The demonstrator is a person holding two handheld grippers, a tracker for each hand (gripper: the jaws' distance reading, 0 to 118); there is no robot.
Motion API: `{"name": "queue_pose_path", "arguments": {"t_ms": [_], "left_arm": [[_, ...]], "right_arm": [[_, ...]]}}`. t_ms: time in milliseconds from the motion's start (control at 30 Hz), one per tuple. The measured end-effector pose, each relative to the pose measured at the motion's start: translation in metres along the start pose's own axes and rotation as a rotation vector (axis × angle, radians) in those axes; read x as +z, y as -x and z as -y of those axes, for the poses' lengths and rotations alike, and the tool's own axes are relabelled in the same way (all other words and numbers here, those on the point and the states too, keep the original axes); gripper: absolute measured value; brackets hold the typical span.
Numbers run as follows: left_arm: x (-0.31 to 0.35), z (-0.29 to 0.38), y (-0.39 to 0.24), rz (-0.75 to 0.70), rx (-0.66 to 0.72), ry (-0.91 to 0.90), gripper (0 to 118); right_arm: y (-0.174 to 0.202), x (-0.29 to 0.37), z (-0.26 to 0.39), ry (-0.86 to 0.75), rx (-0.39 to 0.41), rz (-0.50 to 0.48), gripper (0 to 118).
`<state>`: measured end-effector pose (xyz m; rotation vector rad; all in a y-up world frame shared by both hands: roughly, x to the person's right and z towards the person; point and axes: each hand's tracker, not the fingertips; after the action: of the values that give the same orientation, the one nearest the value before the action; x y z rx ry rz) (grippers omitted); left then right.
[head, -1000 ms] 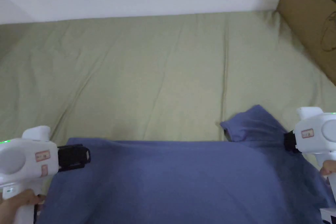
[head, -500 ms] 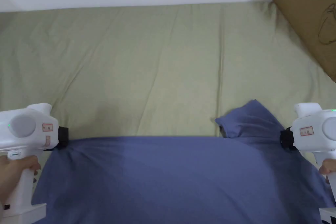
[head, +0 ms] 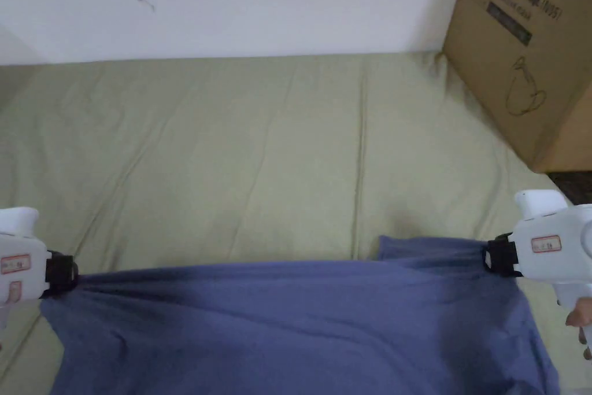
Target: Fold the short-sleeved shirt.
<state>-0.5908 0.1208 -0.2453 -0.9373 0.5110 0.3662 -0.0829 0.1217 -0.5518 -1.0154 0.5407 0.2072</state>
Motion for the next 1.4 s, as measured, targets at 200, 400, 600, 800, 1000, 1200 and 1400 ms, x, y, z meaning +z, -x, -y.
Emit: {"name": "queue_pose_path", "arguments": {"t_ms": [200, 400, 600, 800, 1000, 1200, 1400], "left_arm": [[0.058, 0.084, 0.005, 0.014, 0.0, -0.019, 1], [0.081, 0.168, 0.017, 0.028, 0.033, 0.052, 1], [0.067, 0.216, 0.019, 0.011, 0.031, 0.096, 2], [0.068, 0.218, 0.024, -0.016, 0.079, 0.088, 50], [0.094, 0.209, 0.029, 0.015, 0.145, 0.014, 102], [0.119, 0.195, 0.011, 0.141, 0.142, -0.076, 0], [0.105, 0.201, 0.0, 0.116, 0.096, 0.0, 0]], "right_arm": [[-0.001, 0.051, 0.084, 0.025, 0.038, 0.013, 0], [-0.002, 0.072, 0.182, 0.119, 0.033, 0.019, 0], [-0.013, 0.057, 0.237, 0.2, -0.025, 0.025, 0], [-0.009, 0.064, 0.238, 0.156, -0.022, 0.024, 32], [0.011, 0.085, 0.219, 0.091, 0.066, 0.114, 65], [0.049, 0.093, 0.19, -0.055, 0.051, 0.023, 0], [0.091, 0.063, 0.19, -0.019, 0.009, -0.064, 0]]}}
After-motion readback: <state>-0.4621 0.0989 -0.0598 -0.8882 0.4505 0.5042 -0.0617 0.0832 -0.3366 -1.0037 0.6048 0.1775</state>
